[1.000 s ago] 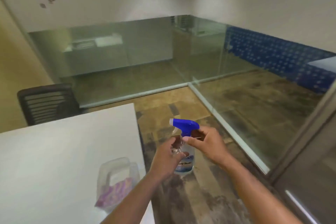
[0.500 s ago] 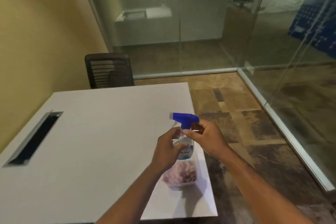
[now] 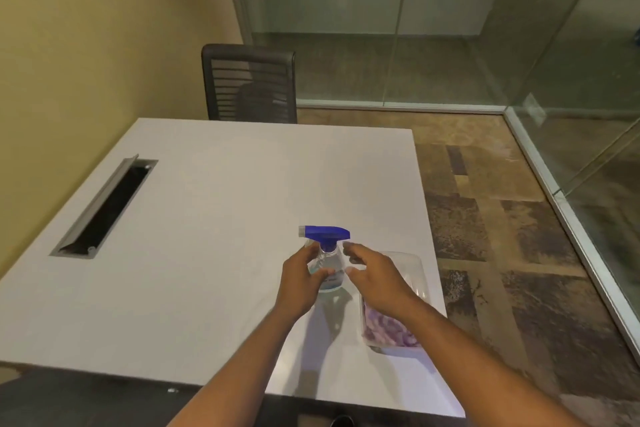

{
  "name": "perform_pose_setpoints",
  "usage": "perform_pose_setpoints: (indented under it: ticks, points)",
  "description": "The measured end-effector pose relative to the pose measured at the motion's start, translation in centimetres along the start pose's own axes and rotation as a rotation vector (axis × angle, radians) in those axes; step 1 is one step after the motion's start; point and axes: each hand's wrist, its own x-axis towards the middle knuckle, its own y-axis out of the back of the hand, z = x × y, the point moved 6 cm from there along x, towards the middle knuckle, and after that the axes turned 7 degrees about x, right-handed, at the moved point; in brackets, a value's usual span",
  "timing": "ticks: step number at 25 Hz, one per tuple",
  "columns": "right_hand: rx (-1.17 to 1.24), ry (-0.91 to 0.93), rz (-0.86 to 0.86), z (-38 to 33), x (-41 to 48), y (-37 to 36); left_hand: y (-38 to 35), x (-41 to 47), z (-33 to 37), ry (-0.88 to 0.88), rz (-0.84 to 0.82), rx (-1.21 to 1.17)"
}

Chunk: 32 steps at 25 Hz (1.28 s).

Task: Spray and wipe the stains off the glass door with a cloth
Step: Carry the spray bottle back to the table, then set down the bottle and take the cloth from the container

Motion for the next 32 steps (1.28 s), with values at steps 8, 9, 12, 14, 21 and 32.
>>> perform_pose_setpoints:
  ticks: [8, 9, 12, 14, 21, 32]
  points:
    - [-0.329, -0.164, 0.016, 8.5, -1.1, 1.5, -0.4, 1.2, -3.7, 0.072, 0.003, 0.007]
    - [-0.379, -0.176, 0.012, 9.4, -1.3, 1.7, -0.4, 1.4, -3.8, 0.063, -0.002, 0.011]
    - [-0.499, -0.206, -0.017, 11.4, -1.5, 1.8, -0.5, 1.3, -3.7, 0.044, -0.016, 0.004]
    - [-0.495, -0.223, -0.027, 12.2, -1.4, 1.7, -0.5, 1.0, -3.7, 0.041, -0.024, -0.005]
    - [-0.788, -0.179, 0.001, 13.1, 0.1, 3.0, -1.0, -4.4, -3.2, 0.098, 0.263, 0.165]
    - [-1.497, -0.063, -0.415, 16.0, -0.2, 2.8, -13.7, -5.6, -3.1, -0.417, -0.594, 0.952]
